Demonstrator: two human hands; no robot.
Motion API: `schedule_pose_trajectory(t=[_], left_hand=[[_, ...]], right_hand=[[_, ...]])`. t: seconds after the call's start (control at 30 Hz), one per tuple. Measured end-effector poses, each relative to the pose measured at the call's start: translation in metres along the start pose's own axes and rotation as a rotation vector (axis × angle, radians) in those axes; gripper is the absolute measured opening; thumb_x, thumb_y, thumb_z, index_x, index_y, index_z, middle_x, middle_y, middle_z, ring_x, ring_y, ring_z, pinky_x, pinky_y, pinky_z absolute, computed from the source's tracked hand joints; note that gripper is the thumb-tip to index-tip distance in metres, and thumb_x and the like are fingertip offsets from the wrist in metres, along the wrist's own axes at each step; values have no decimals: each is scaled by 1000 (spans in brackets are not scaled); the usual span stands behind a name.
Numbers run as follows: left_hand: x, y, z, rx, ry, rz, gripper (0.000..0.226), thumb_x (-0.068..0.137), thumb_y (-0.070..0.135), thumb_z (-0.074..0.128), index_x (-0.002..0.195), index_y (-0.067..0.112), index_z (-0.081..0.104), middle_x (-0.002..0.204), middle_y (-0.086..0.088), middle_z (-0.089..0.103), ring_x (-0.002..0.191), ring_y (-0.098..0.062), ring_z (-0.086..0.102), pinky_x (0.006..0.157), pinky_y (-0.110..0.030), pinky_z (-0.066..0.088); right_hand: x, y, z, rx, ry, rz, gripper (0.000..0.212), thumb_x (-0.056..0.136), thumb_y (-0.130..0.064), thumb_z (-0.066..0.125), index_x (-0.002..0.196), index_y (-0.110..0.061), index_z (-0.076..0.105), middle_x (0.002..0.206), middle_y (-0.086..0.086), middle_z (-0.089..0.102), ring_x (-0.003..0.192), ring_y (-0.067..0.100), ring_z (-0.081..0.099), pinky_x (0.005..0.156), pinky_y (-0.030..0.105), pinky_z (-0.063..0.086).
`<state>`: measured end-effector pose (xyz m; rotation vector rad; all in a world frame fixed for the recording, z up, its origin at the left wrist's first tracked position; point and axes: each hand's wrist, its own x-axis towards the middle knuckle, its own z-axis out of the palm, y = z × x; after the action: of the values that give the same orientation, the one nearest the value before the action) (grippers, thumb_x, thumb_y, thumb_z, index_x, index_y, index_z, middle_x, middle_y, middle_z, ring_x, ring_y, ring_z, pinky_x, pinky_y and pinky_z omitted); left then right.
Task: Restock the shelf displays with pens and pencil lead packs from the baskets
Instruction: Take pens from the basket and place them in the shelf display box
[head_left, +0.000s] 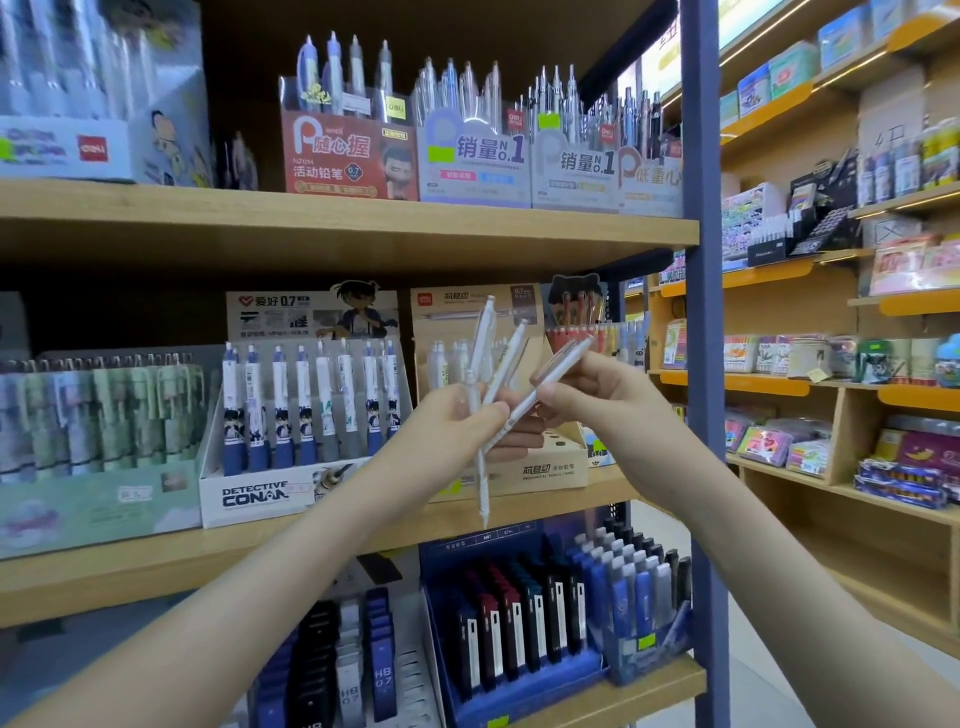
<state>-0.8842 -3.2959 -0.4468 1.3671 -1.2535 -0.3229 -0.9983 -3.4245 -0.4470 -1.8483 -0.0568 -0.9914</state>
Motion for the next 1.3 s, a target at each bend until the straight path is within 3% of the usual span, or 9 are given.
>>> schedule_pose_trajectory(t=[0.17, 0.27, 0.37, 0.5, 0.6, 0.8, 0.97, 1.3], left_hand=[[2, 5, -14, -45, 165, 42, 19, 96, 4, 48, 102, 6, 65, 102, -9, 72, 93, -14, 71, 79, -23, 57], [2, 7, -28, -153, 238, 42, 19, 96, 2, 47, 105, 4, 64, 101, -9, 73, 95, -17, 71, 80, -27, 58], [0, 7, -37, -192, 218, 54, 21, 96, 2, 46, 106, 3, 64, 101, -10, 73, 97, -19, 70, 82, -29, 57], [0, 4, -38, -195, 183, 71, 22, 97, 4, 44, 106, 6, 64, 101, -8, 73, 99, -19, 70, 83, -29, 57], [0, 1, -39, -188, 171, 79, 23, 97, 5, 42, 108, 6, 63, 103, -8, 73, 100, -19, 69, 84, -30, 57], [3, -1, -42, -223, 186, 85, 25, 98, 4, 40, 110, 3, 62, 104, -11, 73, 100, -21, 69, 82, -29, 57], [3, -5, -45, -246, 194, 85, 26, 99, 3, 38, 111, 2, 61, 104, -13, 72, 101, -23, 69, 82, -30, 57], [6, -8, -44, -243, 216, 42, 25, 98, 4, 39, 109, 2, 62, 104, -15, 72, 101, -24, 69, 84, -33, 57]], right_hand=[[14, -1, -20, 202, 212, -27, 12, 94, -10, 53, 104, -4, 58, 91, 9, 68, 85, 21, 68, 73, 28, 58], [28, 8, -27, 43, 323, -12, 8, 96, -9, 50, 101, -6, 56, 95, 12, 67, 86, 21, 70, 72, 25, 58], [45, 20, -21, -227, 296, 8, 6, 95, -9, 52, 98, -13, 54, 98, 8, 66, 86, 16, 68, 74, 28, 58], [67, 30, -12, -468, 242, 12, 19, 94, -9, 54, 113, -11, 52, 102, 6, 62, 81, 11, 62, 59, 18, 52], [81, 37, -8, -596, 197, 28, 22, 93, -10, 55, 115, -11, 52, 92, 2, 63, 72, 4, 59, 49, 12, 45], [93, 42, -2, -660, 161, -84, 46, 93, -9, 54, 135, -17, 36, 78, -6, 60, 72, 6, 57, 61, 19, 43], [90, 45, 1, -651, 165, -253, 59, 94, -9, 51, 142, -33, 26, 72, 0, 60, 65, 11, 58, 57, 18, 45], [92, 53, -1, -629, 131, -214, 62, 95, -10, 51, 144, -37, 25, 73, 5, 65, 67, 19, 62, 60, 25, 50]])
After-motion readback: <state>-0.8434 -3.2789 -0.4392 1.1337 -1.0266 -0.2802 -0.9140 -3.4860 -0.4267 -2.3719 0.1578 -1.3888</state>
